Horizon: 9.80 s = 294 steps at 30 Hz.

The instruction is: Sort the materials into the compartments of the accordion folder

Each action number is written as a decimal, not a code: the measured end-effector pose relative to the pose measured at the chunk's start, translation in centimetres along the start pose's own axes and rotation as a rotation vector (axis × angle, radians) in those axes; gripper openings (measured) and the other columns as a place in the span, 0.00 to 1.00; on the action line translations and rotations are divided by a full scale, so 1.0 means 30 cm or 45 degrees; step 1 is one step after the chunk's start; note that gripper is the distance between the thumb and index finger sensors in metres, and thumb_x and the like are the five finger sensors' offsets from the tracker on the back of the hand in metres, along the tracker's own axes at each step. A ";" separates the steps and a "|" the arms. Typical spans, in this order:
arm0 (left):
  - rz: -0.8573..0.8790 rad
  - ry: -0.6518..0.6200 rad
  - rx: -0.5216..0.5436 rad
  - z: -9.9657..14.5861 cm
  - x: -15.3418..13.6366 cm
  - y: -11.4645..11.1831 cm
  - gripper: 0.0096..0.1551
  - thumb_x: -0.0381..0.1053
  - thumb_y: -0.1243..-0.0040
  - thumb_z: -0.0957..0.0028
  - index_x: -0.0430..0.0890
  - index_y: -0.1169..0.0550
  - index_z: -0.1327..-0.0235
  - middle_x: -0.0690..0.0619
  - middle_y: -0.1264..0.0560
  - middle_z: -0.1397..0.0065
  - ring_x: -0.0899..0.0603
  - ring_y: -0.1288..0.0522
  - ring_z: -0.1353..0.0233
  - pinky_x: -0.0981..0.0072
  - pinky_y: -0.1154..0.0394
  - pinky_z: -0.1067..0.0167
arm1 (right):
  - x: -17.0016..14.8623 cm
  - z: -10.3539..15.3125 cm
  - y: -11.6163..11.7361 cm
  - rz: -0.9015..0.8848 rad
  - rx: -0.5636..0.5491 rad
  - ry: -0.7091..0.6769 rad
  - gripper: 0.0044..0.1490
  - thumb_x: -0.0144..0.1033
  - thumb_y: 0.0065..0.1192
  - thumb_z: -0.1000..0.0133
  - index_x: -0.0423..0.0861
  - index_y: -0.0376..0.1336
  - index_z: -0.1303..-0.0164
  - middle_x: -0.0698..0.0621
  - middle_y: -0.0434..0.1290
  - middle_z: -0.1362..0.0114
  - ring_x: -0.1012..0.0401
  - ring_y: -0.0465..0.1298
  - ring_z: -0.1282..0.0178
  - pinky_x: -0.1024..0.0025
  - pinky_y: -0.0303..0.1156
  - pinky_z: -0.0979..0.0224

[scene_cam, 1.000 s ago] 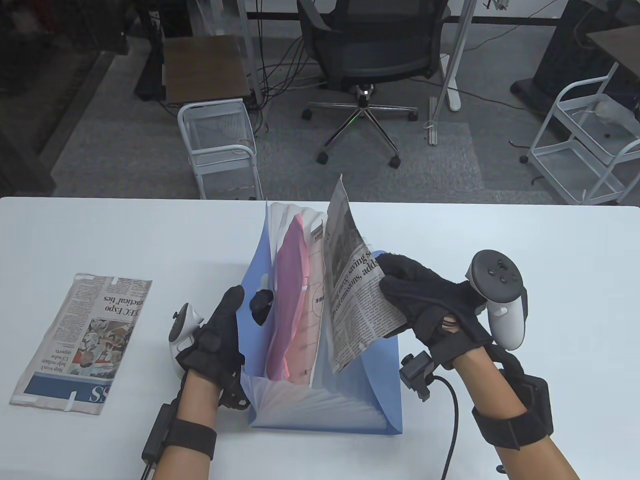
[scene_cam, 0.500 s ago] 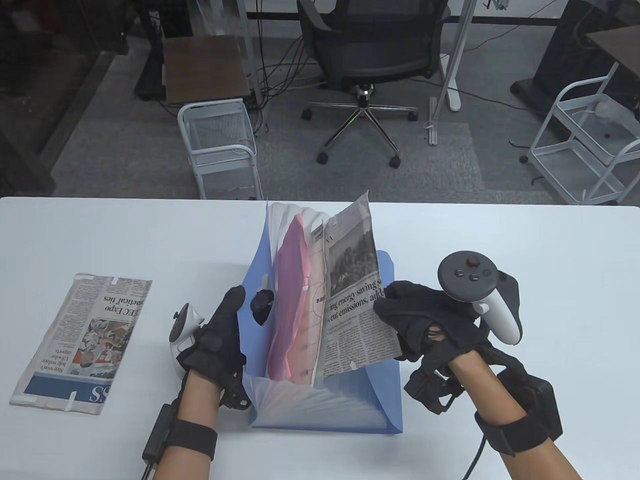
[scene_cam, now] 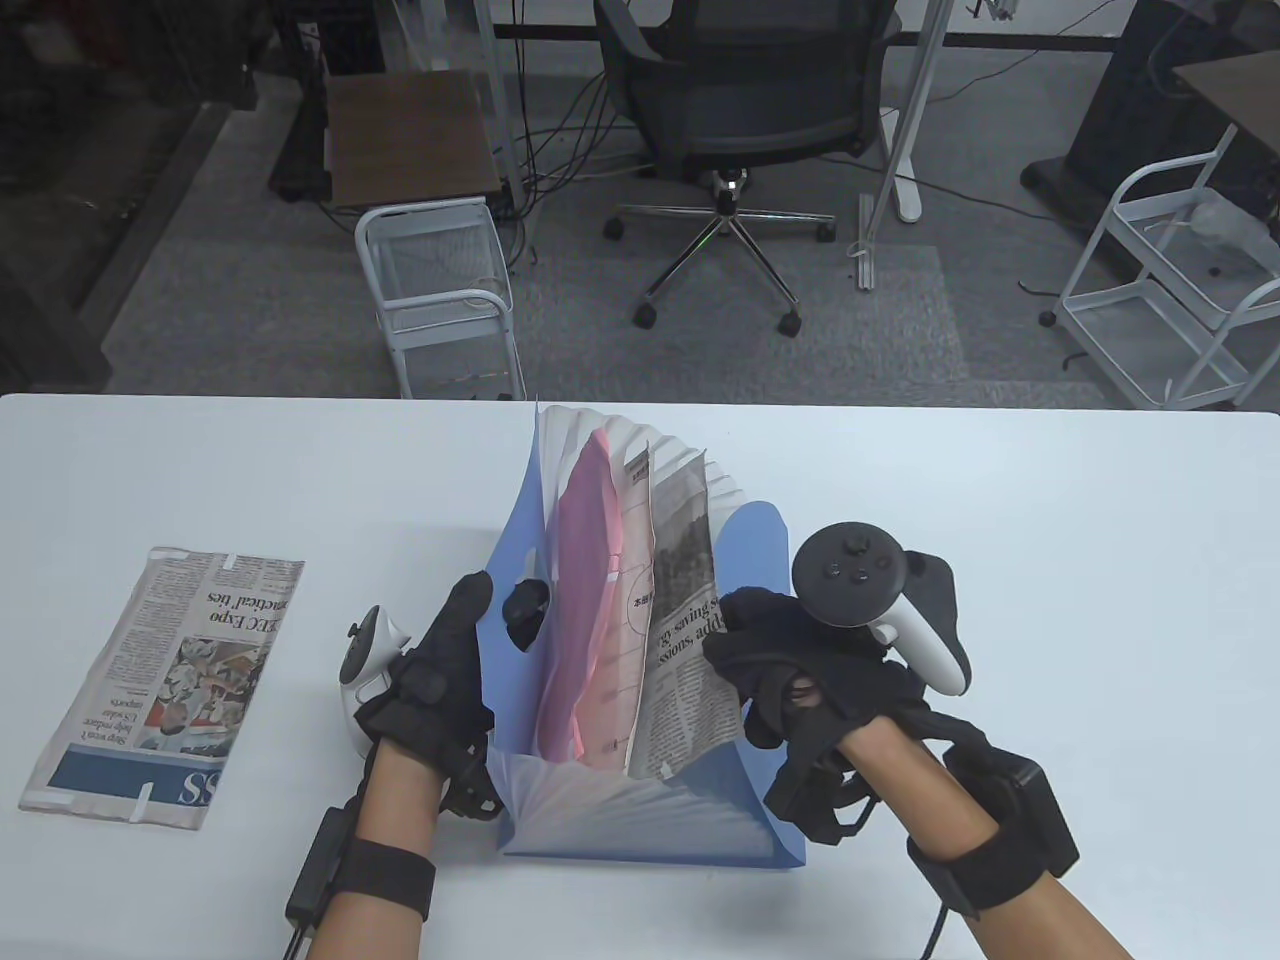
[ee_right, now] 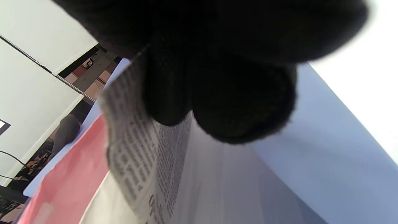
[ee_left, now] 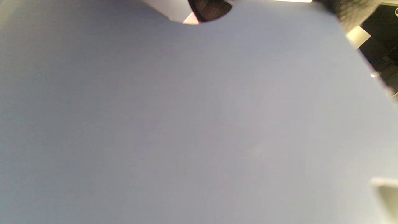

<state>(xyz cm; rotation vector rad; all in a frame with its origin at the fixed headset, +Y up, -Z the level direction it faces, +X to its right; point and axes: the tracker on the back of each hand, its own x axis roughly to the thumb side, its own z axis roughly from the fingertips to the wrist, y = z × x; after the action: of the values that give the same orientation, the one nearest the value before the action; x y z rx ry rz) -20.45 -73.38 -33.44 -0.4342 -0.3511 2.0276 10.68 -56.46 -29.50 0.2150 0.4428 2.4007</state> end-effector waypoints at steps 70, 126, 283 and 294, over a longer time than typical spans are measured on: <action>-1.087 0.453 -0.004 -0.170 -0.181 -0.343 0.41 0.57 0.57 0.28 0.30 0.46 0.14 0.27 0.82 0.24 0.22 0.84 0.32 0.31 0.74 0.43 | -0.331 0.067 0.046 0.308 -0.627 -0.450 0.48 0.63 0.47 0.37 0.48 0.43 0.13 0.35 0.47 0.10 0.31 0.50 0.15 0.24 0.51 0.23; -2.337 1.275 1.091 0.366 0.249 0.479 0.20 0.49 0.44 0.35 0.48 0.25 0.32 0.30 0.33 0.20 0.23 0.27 0.29 0.35 0.25 0.39 | -0.406 0.016 0.106 0.419 -0.521 -0.324 0.46 0.61 0.47 0.37 0.47 0.45 0.14 0.34 0.48 0.11 0.31 0.52 0.16 0.26 0.54 0.24; -0.059 0.012 0.043 0.004 0.032 -0.019 0.45 0.73 0.50 0.32 0.35 0.33 0.27 0.24 0.65 0.13 0.17 0.67 0.22 0.23 0.57 0.35 | -0.298 0.133 -0.190 -0.577 -0.514 -0.269 0.32 0.41 0.59 0.33 0.33 0.60 0.27 0.51 0.86 0.56 0.50 0.85 0.73 0.70 0.80 0.76; -0.055 0.013 0.044 0.003 0.029 -0.017 0.45 0.74 0.50 0.33 0.36 0.33 0.27 0.24 0.65 0.13 0.17 0.67 0.22 0.23 0.57 0.35 | -0.252 0.069 -0.122 -0.497 -0.363 -0.182 0.33 0.41 0.59 0.33 0.32 0.59 0.27 0.51 0.86 0.56 0.51 0.86 0.74 0.71 0.80 0.77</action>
<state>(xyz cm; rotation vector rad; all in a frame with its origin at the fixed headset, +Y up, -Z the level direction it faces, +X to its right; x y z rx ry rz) -20.48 -72.37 -33.29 -0.4120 -0.3166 1.9858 19.13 -58.26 -29.21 0.1542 0.0635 2.0182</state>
